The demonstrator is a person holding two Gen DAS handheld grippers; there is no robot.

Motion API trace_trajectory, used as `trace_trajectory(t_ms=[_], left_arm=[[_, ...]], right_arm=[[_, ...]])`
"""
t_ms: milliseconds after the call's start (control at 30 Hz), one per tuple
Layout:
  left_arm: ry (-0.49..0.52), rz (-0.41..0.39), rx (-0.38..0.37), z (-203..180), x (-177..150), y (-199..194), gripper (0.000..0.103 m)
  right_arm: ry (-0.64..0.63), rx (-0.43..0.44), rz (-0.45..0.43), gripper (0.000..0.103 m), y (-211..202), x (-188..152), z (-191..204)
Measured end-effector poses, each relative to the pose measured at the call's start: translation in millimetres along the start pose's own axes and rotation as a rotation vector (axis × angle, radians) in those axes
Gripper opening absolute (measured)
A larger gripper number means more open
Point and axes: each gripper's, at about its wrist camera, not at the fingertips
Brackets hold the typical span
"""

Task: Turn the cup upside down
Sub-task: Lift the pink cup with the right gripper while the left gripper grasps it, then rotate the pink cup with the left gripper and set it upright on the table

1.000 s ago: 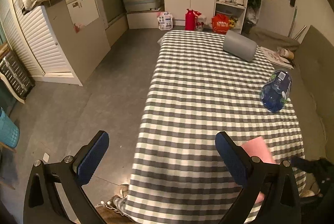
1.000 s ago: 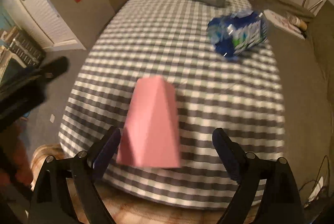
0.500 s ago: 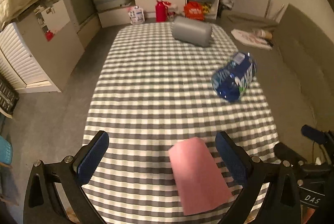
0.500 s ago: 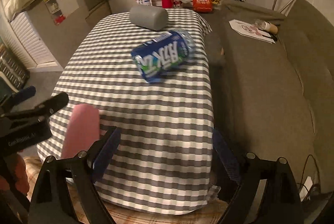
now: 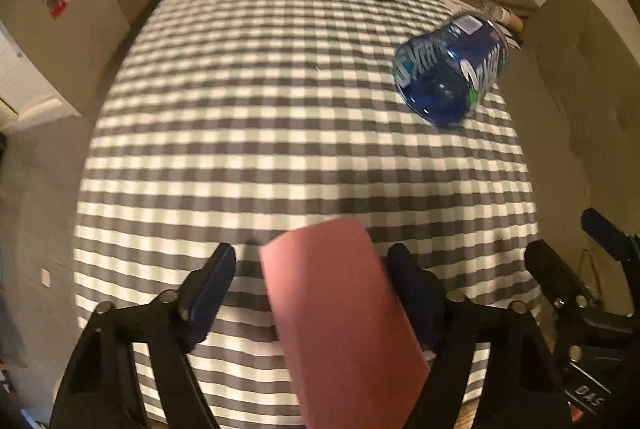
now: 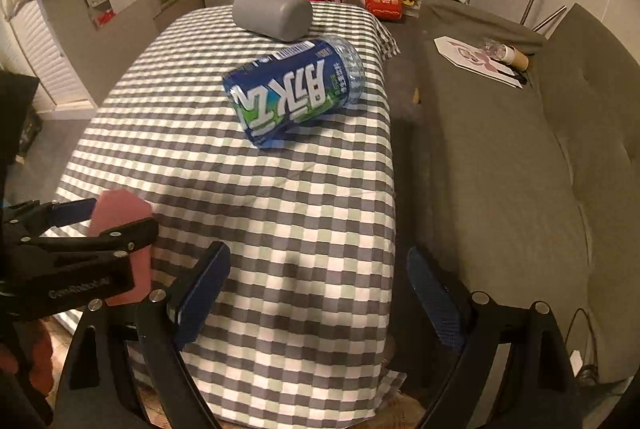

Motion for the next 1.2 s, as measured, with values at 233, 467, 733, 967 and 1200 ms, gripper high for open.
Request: trace_trajectory(t_ms=[233,467,733,967,1200], left_arm=[[0.032,0.060,-0.048,-9.4,-0.8,10.0,0.064],[-0.034,0.007,-0.062,5.1,-2.2,-7.2,0.062],[-0.008,-0.144,-0.049,5.7,10.2,-45.9,0.061],[0.039,-0.285,-0.047,-0.3,10.9,-55.3,0.060],[0.057,-0.264,-0.038,-4.1,2.4,-35.0,0.059]], right_arm=[[0.026,0.000,0.015,0.090,6.7,-1.9,-7.7],[0.048,0.005,-0.003,0.090,0.9,-4.4,-10.1],[0.063,0.015,-0.015,0.090,-5.4,-7.1,-8.8],[0.069,0.015,-0.026,0.090,-9.4,-9.2,-8.2],[0.080,0.011,-0.024,0.090,-9.0,-11.6,-11.8]])
Point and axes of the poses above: each gripper's, at about its wrist camera, not at the fingertips, and y roughly the way its jaws point, z to its left, x to its top, and after that the axes turned 8 degrees about z, right-handed
